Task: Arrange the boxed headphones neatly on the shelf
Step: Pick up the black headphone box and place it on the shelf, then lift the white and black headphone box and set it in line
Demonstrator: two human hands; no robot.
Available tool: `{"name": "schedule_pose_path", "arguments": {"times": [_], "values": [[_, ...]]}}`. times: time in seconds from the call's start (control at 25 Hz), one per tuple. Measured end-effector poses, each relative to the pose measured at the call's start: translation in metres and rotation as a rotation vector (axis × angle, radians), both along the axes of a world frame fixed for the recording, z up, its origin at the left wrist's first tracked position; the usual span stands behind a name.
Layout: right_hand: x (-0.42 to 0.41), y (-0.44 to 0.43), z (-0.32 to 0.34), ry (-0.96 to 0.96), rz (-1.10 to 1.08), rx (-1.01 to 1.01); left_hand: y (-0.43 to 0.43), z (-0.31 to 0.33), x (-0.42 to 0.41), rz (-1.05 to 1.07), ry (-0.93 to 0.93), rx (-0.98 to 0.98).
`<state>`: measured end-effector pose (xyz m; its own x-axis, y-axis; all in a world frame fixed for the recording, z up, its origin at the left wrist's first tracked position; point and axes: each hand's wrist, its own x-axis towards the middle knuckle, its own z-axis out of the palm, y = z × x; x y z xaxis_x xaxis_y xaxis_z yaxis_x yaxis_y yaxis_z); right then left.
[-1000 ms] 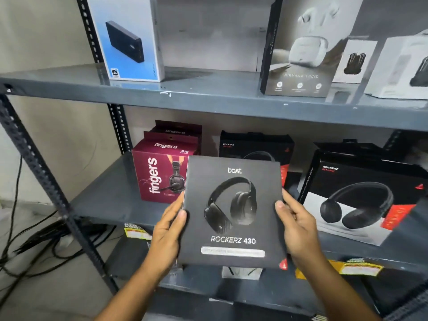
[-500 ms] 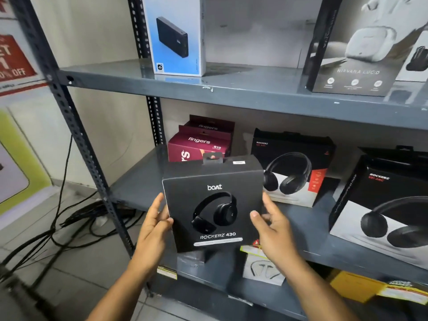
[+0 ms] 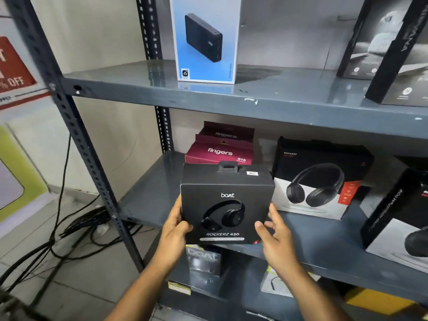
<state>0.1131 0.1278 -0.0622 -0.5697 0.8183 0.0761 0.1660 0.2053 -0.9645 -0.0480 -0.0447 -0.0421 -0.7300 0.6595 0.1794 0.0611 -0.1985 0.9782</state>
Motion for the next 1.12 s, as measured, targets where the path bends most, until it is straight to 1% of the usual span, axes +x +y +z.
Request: {"name": "schedule_pose_path", "arguments": {"times": [0.12, 0.2, 0.24, 0.28, 0.36, 0.4, 0.44, 0.48, 0.52, 0.56, 0.6, 0.64, 0.76, 0.84, 0.88, 0.96, 1.04, 1.12], "values": [[-0.002, -0.004, -0.001, -0.011, -0.033, 0.003, -0.003, -0.012, -0.012, -0.014, 0.028, -0.014], [-0.002, -0.005, -0.002, -0.019, -0.025, 0.011, -0.006, -0.021, -0.004, 0.016, -0.001, -0.048], [0.002, -0.005, -0.002, -0.018, -0.016, 0.024, -0.008, -0.029, 0.008, 0.076, -0.022, -0.067], [0.005, -0.005, 0.0, -0.008, -0.002, 0.04, -0.012, -0.038, 0.02, 0.182, -0.05, -0.115], [0.021, 0.003, 0.005, 0.028, -0.042, 0.064, -0.024, -0.065, 0.039, 0.393, -0.088, -0.249], [0.031, 0.008, 0.005, 0.059, -0.089, 0.062, -0.029, -0.076, 0.045, 0.372, -0.143, -0.337], [0.043, 0.014, 0.004, 0.083, -0.161, 0.051, -0.027, -0.082, 0.057, 0.216, -0.249, -0.447], [0.069, 0.027, 0.004, 0.103, -0.257, 0.049, -0.011, -0.085, 0.085, 0.014, -0.36, -0.548], [0.084, 0.035, 0.004, 0.132, -0.342, 0.045, -0.006, -0.086, 0.105, -0.071, -0.316, -0.611], [0.099, 0.043, 0.005, 0.176, -0.417, 0.045, 0.002, -0.089, 0.121, -0.042, -0.176, -0.619], [0.122, 0.056, 0.005, 0.21, -0.492, 0.057, 0.018, -0.088, 0.146, 0.023, -0.039, -0.546], [0.146, 0.069, 0.005, 0.226, -0.564, 0.073, 0.036, -0.078, 0.171, 0.019, 0.051, -0.468], [0.223, 0.116, 0.011, 0.159, -0.811, 0.148, 0.107, -0.047, 0.216, -0.183, 0.254, -0.31], [0.267, 0.147, 0.019, 0.168, -0.92, 0.178, 0.165, -0.027, 0.235, -0.282, 0.316, -0.259], [0.284, 0.162, 0.026, 0.183, -0.936, 0.205, 0.195, -0.015, 0.243, -0.301, 0.304, -0.251], [0.313, 0.189, 0.036, 0.189, -0.894, 0.192, 0.248, 0.008, 0.265, -0.313, 0.204, -0.221], [0.328, 0.209, 0.04, 0.147, -0.779, 0.129, 0.285, 0.021, 0.275, -0.31, 0.077, -0.197], [0.338, 0.224, 0.036, 0.106, -0.619, 0.113, 0.307, 0.024, 0.283, -0.312, 0.027, -0.226]]}}
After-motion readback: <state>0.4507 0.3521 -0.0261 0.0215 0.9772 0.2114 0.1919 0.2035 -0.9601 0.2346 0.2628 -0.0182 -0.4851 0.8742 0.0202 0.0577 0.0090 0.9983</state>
